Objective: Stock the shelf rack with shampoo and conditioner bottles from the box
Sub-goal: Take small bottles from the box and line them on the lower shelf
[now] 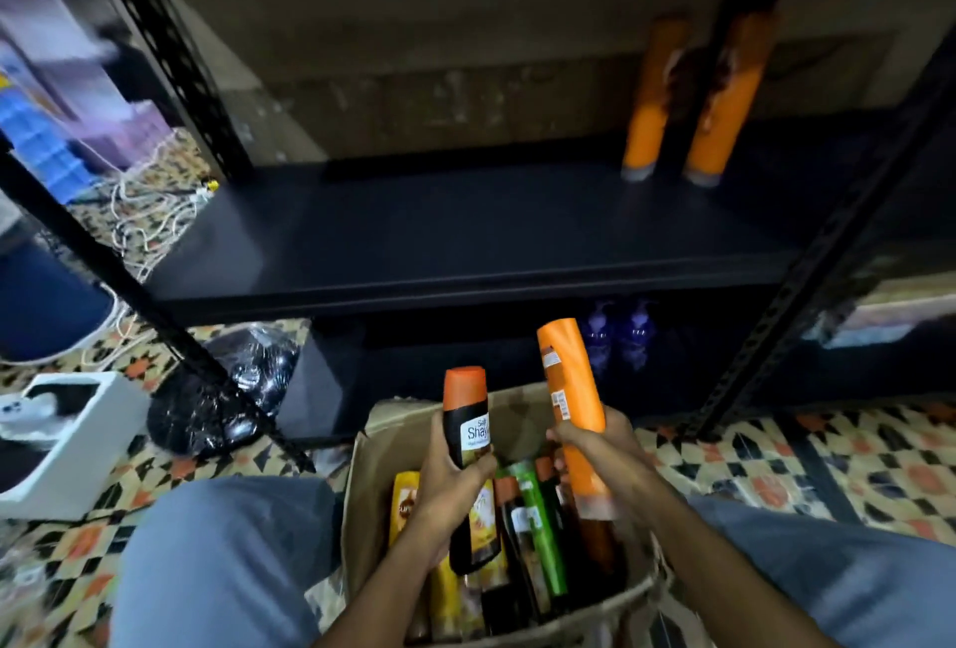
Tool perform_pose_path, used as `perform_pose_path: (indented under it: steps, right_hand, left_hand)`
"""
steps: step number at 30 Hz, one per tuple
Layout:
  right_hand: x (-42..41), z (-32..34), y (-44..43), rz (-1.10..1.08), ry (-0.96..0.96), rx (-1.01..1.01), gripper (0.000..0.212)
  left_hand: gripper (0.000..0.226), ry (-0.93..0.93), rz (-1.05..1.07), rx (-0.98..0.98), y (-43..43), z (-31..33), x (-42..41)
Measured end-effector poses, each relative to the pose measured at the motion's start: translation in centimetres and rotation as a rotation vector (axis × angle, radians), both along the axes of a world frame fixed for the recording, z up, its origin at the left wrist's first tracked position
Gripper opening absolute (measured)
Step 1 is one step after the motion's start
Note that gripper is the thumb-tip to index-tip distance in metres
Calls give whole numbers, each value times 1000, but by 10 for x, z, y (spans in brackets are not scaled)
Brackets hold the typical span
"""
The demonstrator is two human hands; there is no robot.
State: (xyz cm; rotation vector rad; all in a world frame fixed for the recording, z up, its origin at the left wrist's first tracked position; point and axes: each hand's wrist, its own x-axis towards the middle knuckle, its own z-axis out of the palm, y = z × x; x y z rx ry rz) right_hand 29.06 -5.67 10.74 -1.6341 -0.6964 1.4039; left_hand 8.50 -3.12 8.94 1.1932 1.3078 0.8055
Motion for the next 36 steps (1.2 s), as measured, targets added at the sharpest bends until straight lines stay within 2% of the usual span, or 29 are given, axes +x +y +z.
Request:
perform_pose_path:
  steps: [3, 5, 9, 13, 16, 23, 26, 31, 36]
  right_hand:
    - [7, 38, 8, 11, -24, 105, 25]
    - [13, 63, 15, 2, -34, 187, 24]
    - [30, 115, 44, -51, 28, 353, 42]
    - [57, 165, 89, -170, -7, 513, 88]
    - [75, 180, 116, -240, -195, 542, 85]
    - [101, 149, 142, -356, -395, 641, 97]
    - [106, 137, 148, -379, -453, 695, 98]
    - [115, 120, 165, -389, -588, 651, 98]
    - [134, 116, 203, -488, -707, 611, 91]
  left_hand:
    - [72, -57, -48, 84, 11, 36, 11]
    - [73, -68, -58, 178, 23, 64, 19]
    - [74, -83, -106, 390, 62, 127, 42]
    - [76, -121, -116, 560, 114, 192, 72]
    - [79, -109, -105, 633, 147, 213, 93]
    - [79, -121, -103, 647, 186, 195, 113]
    - [77, -169, -39, 644, 196, 182, 116]
    - [62, -48, -10, 670, 205, 150, 125]
    - [62, 39, 20, 651, 240, 137, 148]
